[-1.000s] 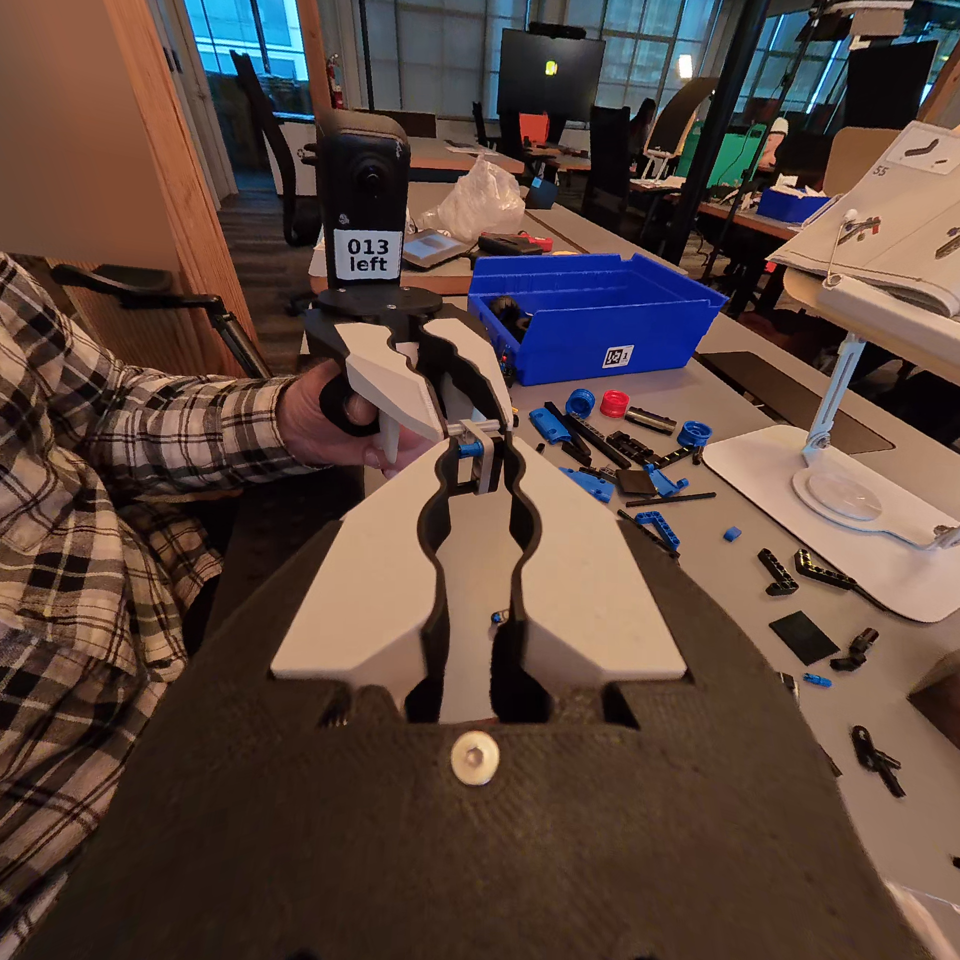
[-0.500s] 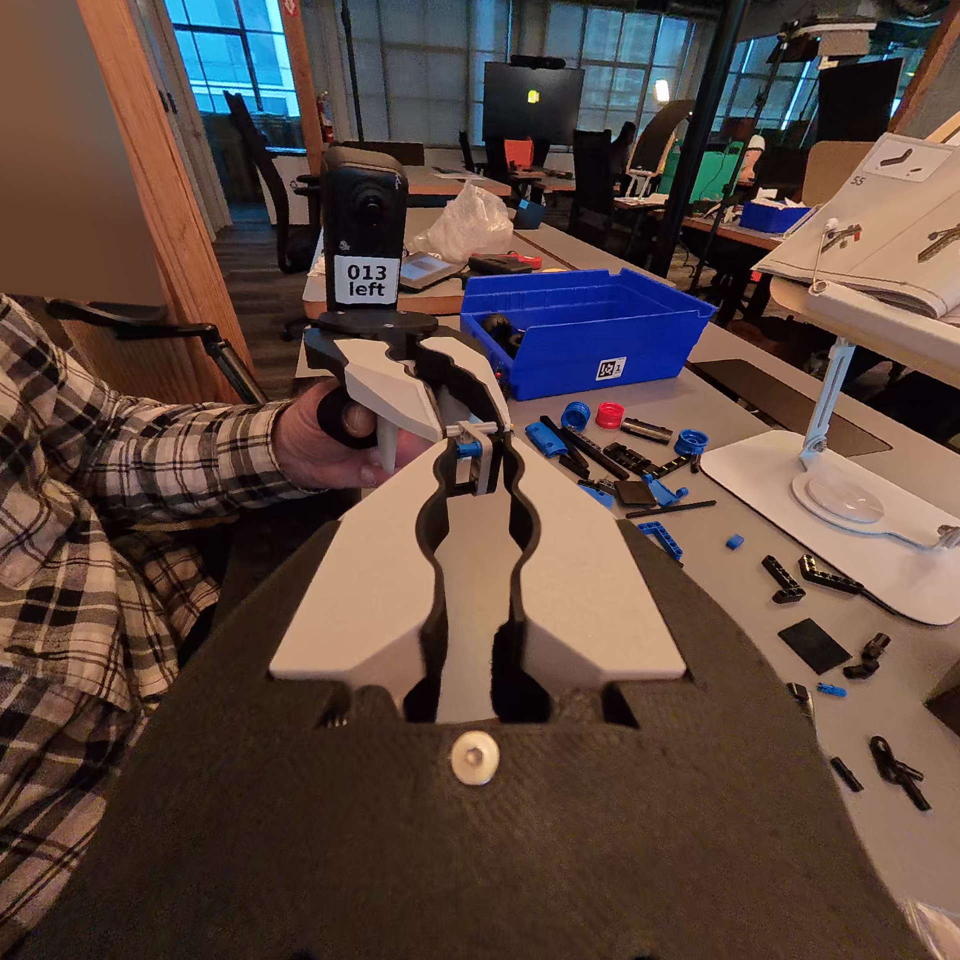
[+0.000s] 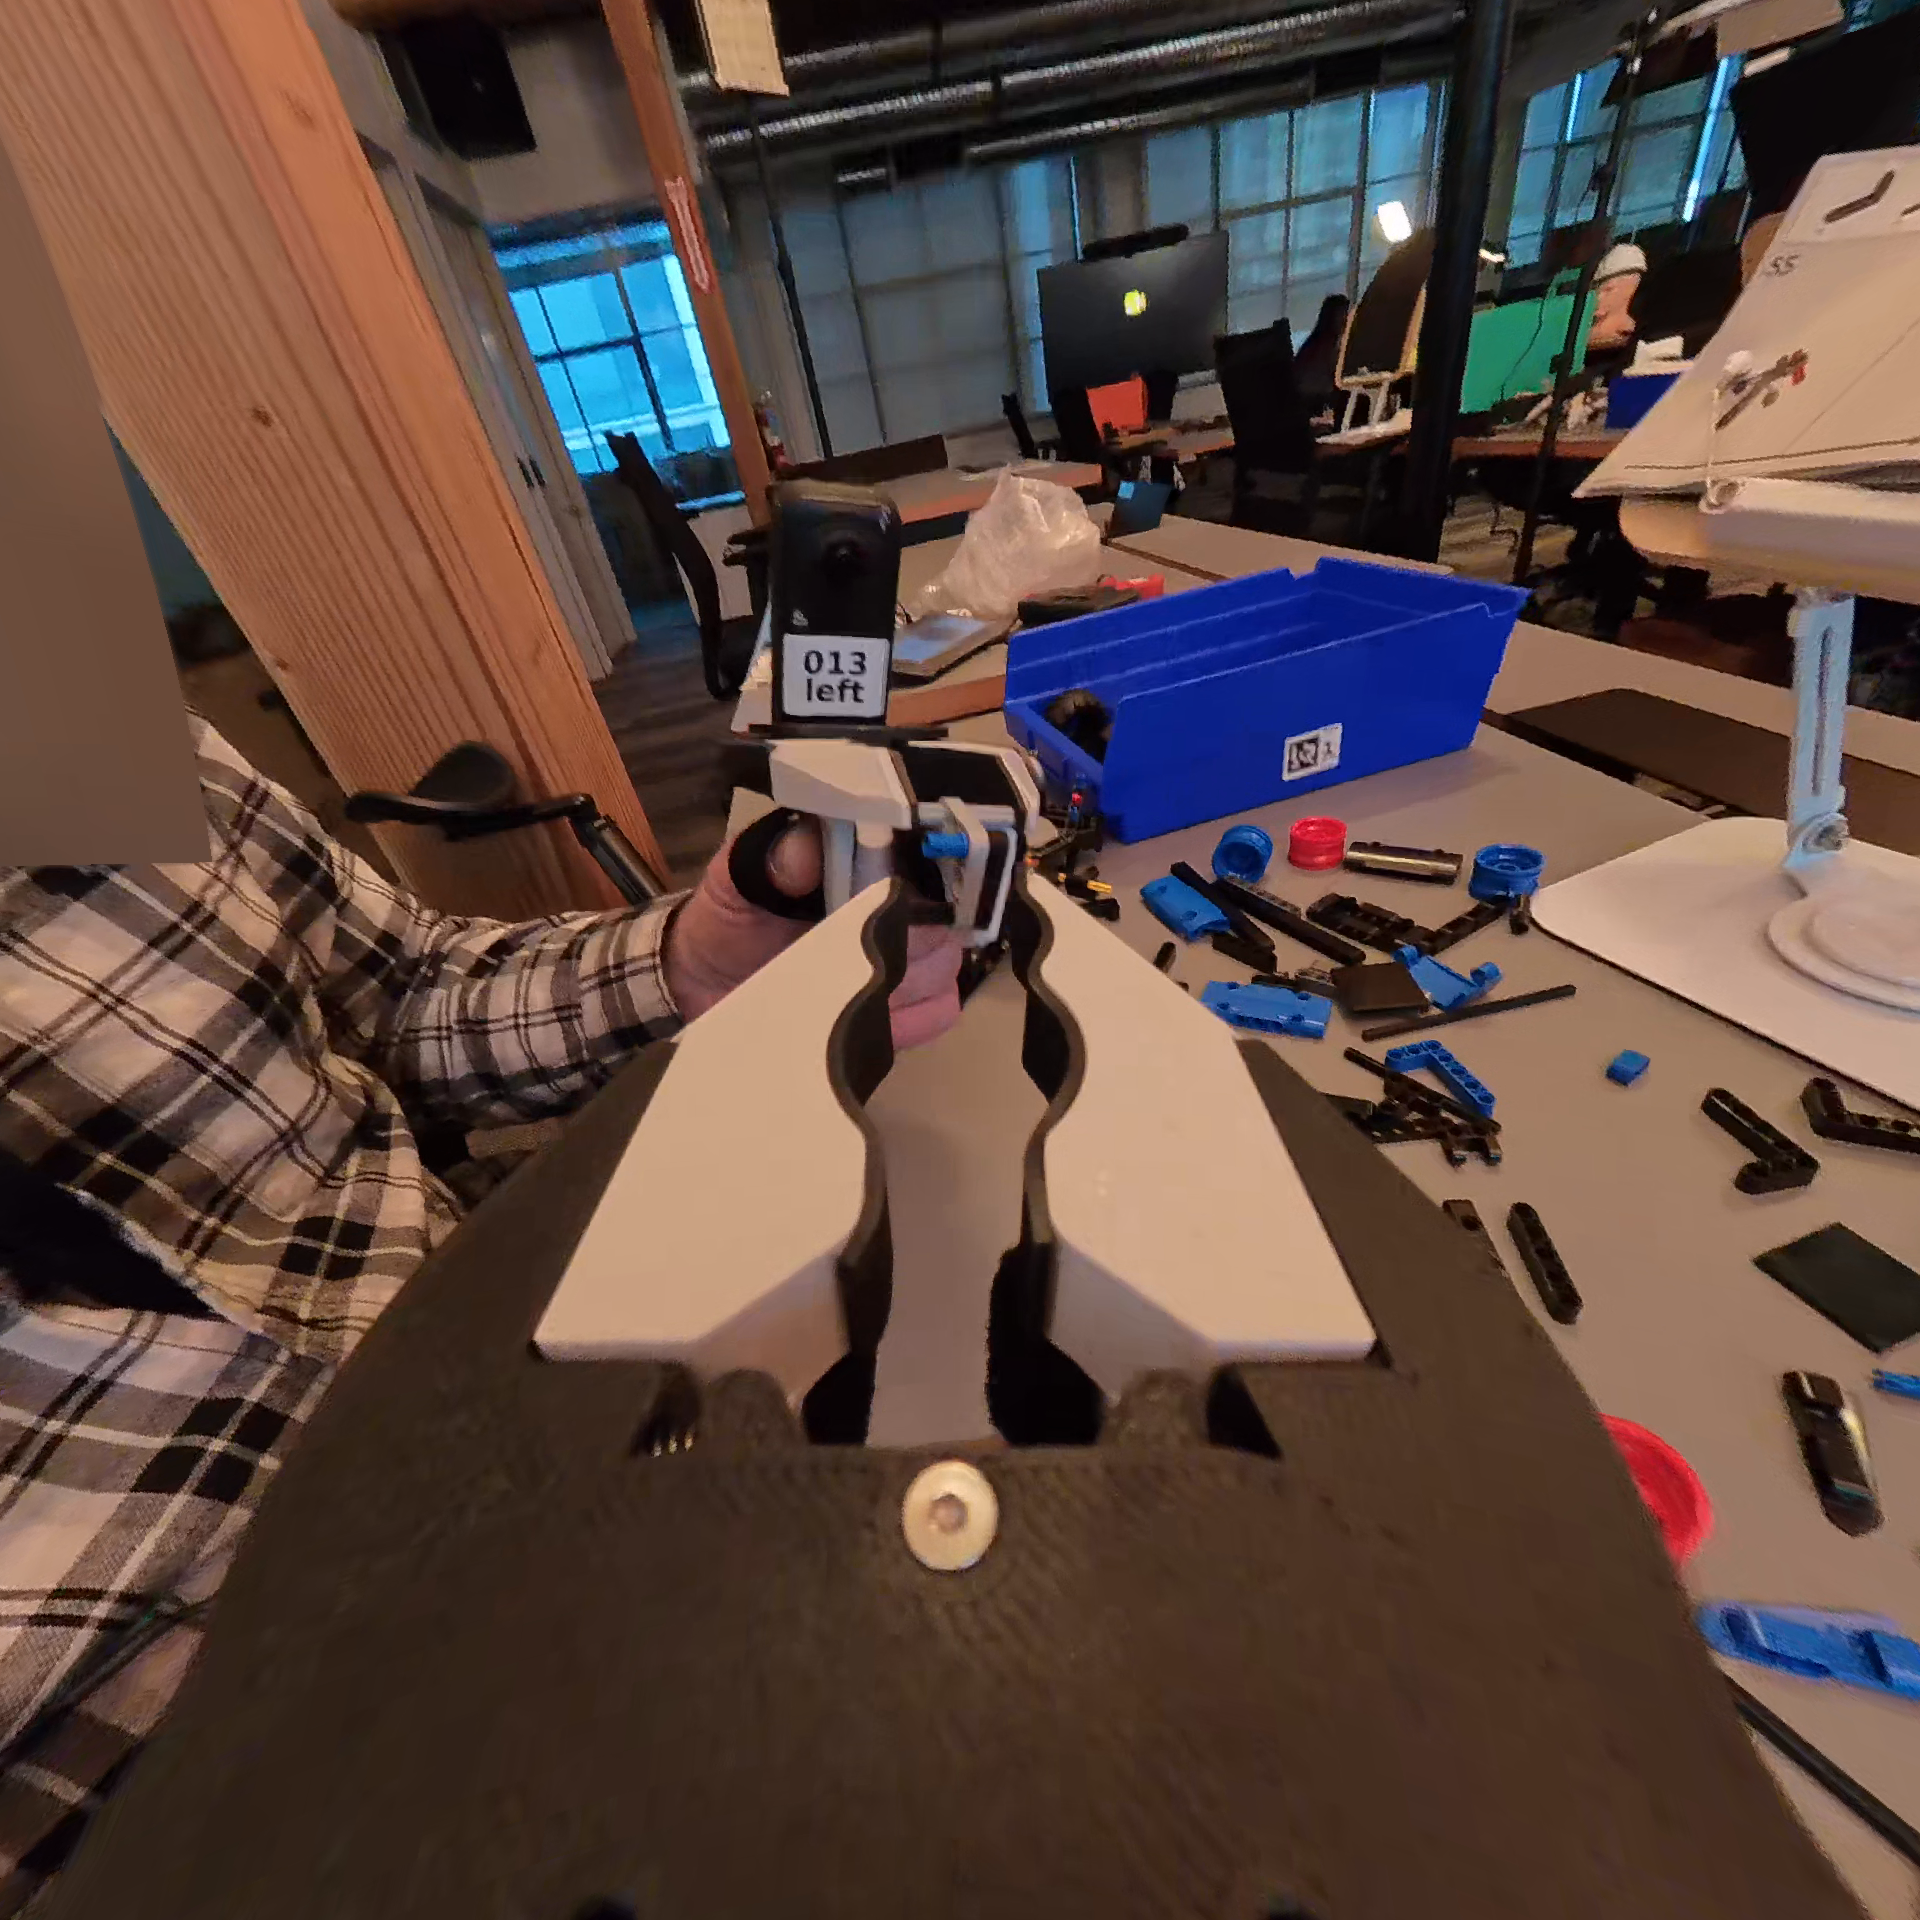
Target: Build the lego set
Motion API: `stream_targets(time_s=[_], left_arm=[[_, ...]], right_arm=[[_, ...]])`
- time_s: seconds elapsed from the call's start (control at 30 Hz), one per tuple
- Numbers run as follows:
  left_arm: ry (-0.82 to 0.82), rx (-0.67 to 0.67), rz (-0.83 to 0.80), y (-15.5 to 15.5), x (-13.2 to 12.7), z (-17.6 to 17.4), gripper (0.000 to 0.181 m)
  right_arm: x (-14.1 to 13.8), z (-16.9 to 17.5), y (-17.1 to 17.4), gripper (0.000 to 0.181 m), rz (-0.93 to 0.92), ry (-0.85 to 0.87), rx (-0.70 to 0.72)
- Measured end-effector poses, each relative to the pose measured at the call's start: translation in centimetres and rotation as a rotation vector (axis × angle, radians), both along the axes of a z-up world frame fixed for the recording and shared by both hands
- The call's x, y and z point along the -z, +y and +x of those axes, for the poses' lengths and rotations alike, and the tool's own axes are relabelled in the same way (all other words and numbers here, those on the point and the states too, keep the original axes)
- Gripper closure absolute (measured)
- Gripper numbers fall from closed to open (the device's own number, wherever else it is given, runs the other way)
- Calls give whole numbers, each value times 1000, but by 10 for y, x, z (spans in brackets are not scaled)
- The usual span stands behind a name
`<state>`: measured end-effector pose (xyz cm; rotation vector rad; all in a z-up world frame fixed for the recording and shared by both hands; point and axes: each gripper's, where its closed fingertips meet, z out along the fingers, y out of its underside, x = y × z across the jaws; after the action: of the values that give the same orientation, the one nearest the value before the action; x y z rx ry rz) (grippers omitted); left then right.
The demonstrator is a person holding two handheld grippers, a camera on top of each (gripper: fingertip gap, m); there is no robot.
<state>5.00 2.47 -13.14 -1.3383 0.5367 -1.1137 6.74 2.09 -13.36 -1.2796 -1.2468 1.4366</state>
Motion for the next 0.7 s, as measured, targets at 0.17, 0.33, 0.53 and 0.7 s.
stream_targets(time_s=[0.17, 0.33, 0.53, 0.7], left_arm=[[8, 1, 1, 0, 1, 1, 160], [30, 15, 11, -2, 3, 8, 161], [71, 13, 22, -3, 7, 14, 161], [103, -2, 15, -1, 11, 13, 161]], right_arm=[[8, -3, 2, 157, 16, -47, 17], [12, -10, -4, 169, -6, -45, -26], [12, -8, -5, 173, -27, 18, -77], [15, -8, -2, 173, 7, -12, -66]])
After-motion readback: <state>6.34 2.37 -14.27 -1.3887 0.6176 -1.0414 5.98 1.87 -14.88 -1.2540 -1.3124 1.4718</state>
